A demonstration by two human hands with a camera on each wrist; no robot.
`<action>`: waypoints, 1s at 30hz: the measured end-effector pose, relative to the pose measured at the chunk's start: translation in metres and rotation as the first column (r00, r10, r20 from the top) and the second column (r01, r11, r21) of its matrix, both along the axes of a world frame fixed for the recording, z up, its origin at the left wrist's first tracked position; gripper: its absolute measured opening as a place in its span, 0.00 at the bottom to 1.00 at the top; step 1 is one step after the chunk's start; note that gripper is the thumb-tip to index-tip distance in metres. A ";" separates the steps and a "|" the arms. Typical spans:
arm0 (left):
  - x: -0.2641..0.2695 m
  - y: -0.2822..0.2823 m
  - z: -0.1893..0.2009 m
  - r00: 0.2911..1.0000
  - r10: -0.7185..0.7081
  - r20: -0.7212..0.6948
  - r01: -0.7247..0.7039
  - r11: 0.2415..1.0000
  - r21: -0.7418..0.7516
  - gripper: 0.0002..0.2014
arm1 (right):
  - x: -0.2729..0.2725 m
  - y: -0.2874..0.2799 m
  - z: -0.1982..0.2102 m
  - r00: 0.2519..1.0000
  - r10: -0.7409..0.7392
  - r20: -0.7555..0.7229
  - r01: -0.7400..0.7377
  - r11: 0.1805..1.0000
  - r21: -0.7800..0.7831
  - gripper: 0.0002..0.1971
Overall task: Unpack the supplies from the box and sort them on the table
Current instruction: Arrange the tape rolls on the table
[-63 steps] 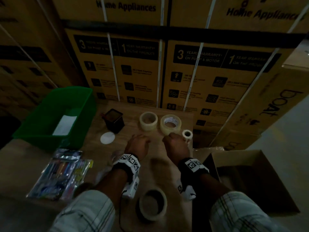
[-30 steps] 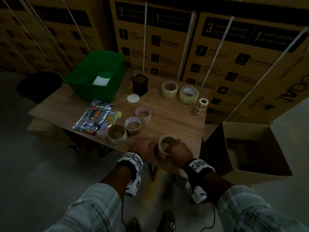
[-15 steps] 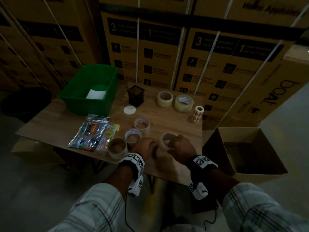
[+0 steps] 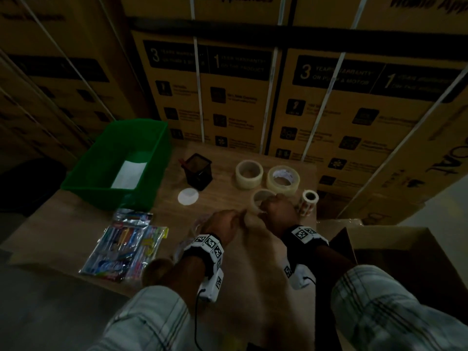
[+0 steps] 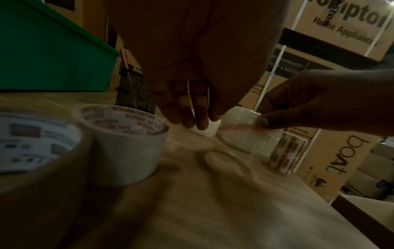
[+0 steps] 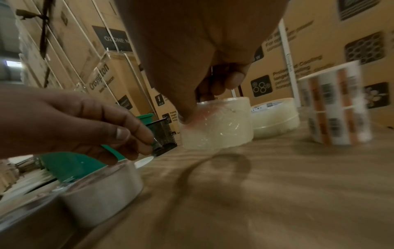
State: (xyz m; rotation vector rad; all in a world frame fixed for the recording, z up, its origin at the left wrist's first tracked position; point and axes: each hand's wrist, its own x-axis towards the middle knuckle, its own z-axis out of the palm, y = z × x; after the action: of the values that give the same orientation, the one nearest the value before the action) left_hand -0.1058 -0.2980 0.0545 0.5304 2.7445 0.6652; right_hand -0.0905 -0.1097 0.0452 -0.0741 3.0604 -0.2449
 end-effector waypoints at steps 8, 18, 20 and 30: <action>-0.050 0.029 -0.005 0.997 0.036 0.074 -0.035 0.999 -0.017 0.16 | -0.060 0.012 -0.015 0.995 0.015 0.102 -0.012 1.000 -0.029 0.23; -0.071 0.046 -0.019 0.996 0.038 0.086 -0.037 0.999 -0.013 0.15 | -0.068 0.020 -0.037 0.995 0.043 0.090 -0.038 0.998 -0.054 0.19; -0.071 0.049 -0.021 0.995 0.043 0.092 -0.041 0.999 -0.032 0.15 | -0.068 0.021 -0.036 0.993 0.057 0.100 -0.051 0.997 -0.061 0.18; -0.063 0.028 -0.025 0.998 0.052 0.027 -0.052 0.999 0.001 0.16 | -0.049 0.019 -0.026 0.990 0.106 -0.089 -0.114 0.989 -0.091 0.07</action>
State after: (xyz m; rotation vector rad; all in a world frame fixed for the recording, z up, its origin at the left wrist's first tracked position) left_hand -0.1686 -0.2697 0.0297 0.4489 2.7408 0.6820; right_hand -0.1398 -0.0906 0.0189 -0.2648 3.1132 -0.3905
